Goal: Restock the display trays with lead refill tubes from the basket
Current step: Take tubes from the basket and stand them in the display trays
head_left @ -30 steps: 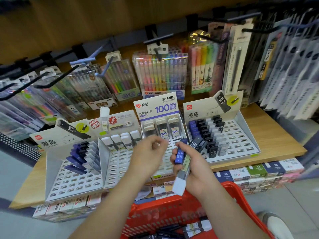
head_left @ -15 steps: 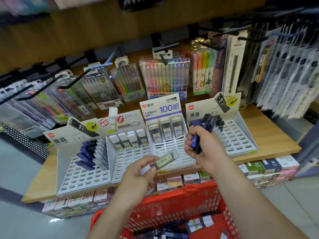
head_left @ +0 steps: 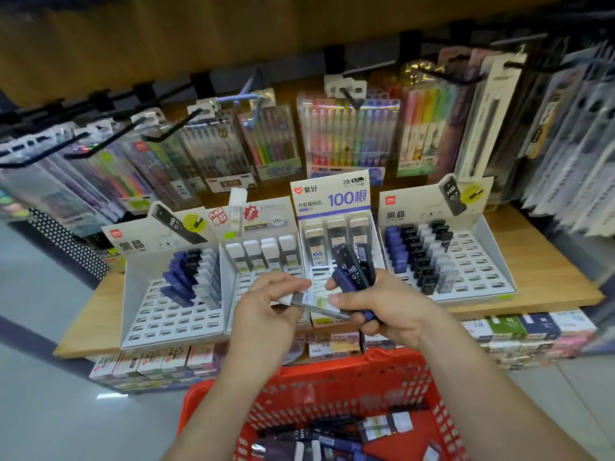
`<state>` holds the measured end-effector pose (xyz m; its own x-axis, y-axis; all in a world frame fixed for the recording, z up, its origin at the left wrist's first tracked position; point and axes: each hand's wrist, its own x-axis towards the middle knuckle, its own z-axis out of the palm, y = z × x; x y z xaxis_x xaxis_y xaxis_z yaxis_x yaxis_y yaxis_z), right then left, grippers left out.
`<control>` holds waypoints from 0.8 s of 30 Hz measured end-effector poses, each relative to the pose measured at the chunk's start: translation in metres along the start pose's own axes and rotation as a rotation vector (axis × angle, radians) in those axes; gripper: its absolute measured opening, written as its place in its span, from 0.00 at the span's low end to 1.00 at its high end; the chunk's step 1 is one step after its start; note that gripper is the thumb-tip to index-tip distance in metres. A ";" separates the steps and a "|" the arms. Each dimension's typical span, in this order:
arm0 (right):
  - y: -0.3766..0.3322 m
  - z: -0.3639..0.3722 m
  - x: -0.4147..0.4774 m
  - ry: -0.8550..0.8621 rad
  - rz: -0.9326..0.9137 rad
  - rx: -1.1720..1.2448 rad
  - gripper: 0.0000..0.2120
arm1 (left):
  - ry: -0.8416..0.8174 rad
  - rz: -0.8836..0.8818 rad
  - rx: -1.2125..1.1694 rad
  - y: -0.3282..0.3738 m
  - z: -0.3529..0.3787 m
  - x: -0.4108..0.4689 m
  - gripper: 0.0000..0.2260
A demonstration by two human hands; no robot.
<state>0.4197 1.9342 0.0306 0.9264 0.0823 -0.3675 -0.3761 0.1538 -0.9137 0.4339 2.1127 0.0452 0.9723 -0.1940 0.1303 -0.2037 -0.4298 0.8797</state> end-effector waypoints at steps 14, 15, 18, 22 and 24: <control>0.037 -0.027 0.005 0.295 -0.065 -0.023 0.07 | -0.084 -0.366 -0.202 0.000 0.009 0.018 0.08; 0.041 -0.032 0.004 0.340 -0.048 -0.004 0.07 | -0.083 -0.348 -0.150 0.002 0.011 0.021 0.09; 0.046 -0.047 -0.001 0.408 -0.004 0.067 0.05 | -0.009 -0.213 -0.023 0.006 0.018 0.046 0.12; 0.047 -0.059 -0.005 0.415 0.023 0.129 0.03 | 0.024 0.032 0.277 0.010 0.032 0.086 0.06; 0.047 -0.062 -0.006 0.413 0.013 0.132 0.03 | -0.002 0.119 0.377 0.013 0.042 0.097 0.06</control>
<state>0.3979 1.8801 -0.0210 0.8413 -0.3113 -0.4419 -0.3623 0.2820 -0.8884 0.5210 2.0513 0.0501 0.9394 -0.2634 0.2196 -0.3427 -0.6982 0.6285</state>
